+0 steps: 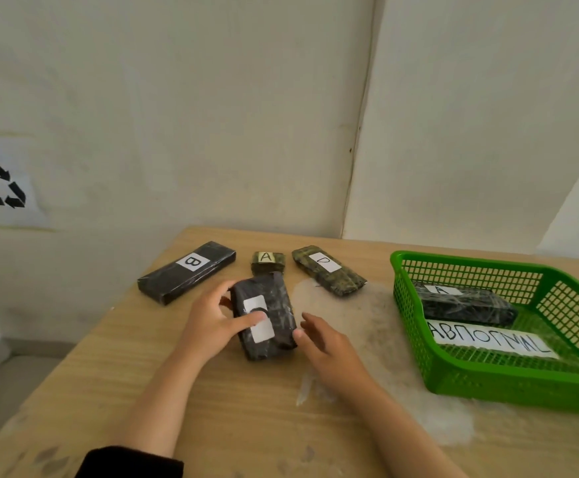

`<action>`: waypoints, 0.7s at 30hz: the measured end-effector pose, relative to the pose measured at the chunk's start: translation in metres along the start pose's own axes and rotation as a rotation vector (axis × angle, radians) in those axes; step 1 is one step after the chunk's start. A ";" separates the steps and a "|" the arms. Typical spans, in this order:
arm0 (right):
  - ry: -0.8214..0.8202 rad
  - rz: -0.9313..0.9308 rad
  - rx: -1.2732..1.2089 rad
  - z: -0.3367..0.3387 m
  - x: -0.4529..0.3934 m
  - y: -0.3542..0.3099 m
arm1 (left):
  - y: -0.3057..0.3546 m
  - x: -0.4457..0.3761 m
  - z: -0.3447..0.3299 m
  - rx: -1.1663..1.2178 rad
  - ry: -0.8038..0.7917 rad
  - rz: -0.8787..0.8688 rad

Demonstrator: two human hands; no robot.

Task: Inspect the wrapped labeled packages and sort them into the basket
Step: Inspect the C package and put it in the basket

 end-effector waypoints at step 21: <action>0.166 0.369 -0.434 0.039 0.018 -0.027 | 0.040 0.032 -0.050 0.158 0.053 -0.441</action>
Point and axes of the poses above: each hand's wrist, its own x-axis away from the middle knuckle, its own z-axis out of the back of the hand, y = z × x, the point moved 3 cm from there along -x, towards the middle knuckle, and after that the axes turned 3 degrees about z, right-handed, at the moved point
